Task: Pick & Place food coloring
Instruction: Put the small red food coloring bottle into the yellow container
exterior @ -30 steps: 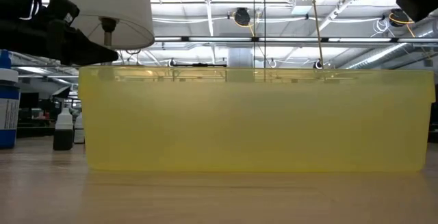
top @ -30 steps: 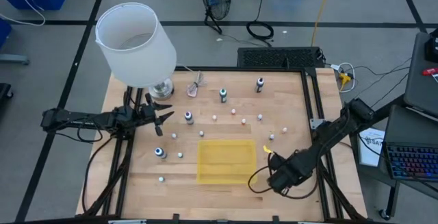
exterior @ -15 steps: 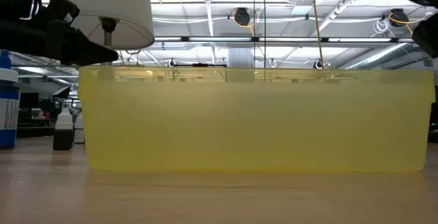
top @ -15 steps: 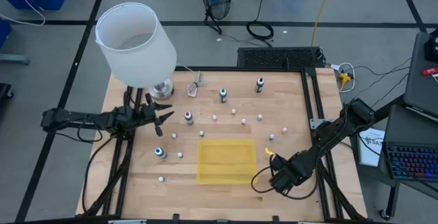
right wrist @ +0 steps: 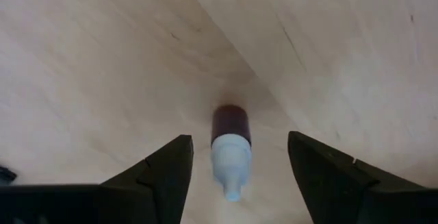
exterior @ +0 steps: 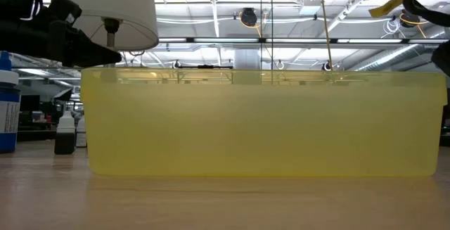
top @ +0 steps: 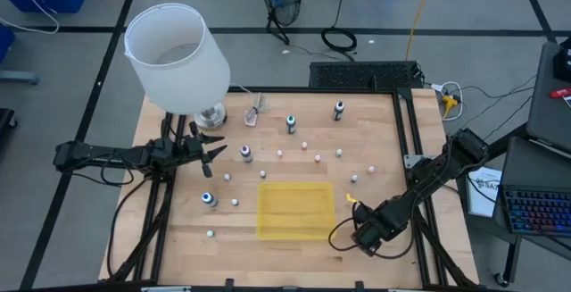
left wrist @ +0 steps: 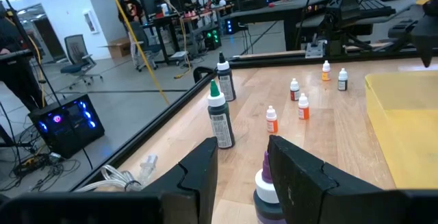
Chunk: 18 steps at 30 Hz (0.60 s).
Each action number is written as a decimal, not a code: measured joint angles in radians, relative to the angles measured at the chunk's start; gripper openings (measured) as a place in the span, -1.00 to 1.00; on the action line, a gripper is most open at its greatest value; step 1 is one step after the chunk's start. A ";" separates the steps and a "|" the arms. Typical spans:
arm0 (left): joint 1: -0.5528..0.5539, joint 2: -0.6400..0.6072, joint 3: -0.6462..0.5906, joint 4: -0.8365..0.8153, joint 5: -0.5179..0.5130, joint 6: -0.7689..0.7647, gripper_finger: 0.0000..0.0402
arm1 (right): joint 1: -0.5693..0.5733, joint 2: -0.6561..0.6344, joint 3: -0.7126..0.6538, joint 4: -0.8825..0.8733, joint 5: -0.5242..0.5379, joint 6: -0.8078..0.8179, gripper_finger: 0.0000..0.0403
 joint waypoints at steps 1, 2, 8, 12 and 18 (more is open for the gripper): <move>0.000 0.000 0.000 0.000 0.000 0.000 -0.35 | 0.000 0.000 -0.004 0.001 -0.011 0.000 0.10; 0.000 0.000 0.000 0.000 0.000 0.000 -0.34 | 0.000 0.000 -0.009 0.005 -0.014 0.000 0.08; 0.000 0.000 0.000 0.000 0.000 0.000 -0.34 | 0.000 0.000 -0.013 0.013 -0.014 -0.010 0.03; 0.000 0.000 0.000 0.000 0.000 0.000 -0.35 | -0.001 0.000 -0.014 0.020 -0.011 -0.018 0.03; 0.000 0.000 0.000 0.000 0.000 0.000 -0.35 | -0.001 0.000 -0.014 0.032 0.026 -0.025 0.03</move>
